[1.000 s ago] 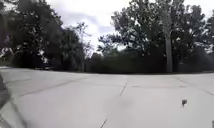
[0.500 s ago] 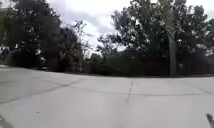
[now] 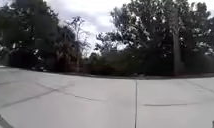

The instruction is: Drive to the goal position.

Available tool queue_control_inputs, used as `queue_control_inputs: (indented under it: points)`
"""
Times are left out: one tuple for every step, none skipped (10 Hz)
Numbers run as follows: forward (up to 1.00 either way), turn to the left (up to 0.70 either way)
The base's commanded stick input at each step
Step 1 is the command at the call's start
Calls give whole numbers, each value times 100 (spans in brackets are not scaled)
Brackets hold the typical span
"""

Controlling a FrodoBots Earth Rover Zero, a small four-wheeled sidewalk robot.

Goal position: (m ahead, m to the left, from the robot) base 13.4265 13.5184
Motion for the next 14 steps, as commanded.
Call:
queue_control_inputs:
  points:
    - [85,34]
    - [85,34]
    - [85,34]
    - [85,34]
    - [85,34]
    - [85,34]
    - [85,34]
    - [85,34]
    - [85,34]
    - [85,34]
    - [85,34]
    - [85,34]
    - [85,34]
    - [85,34]
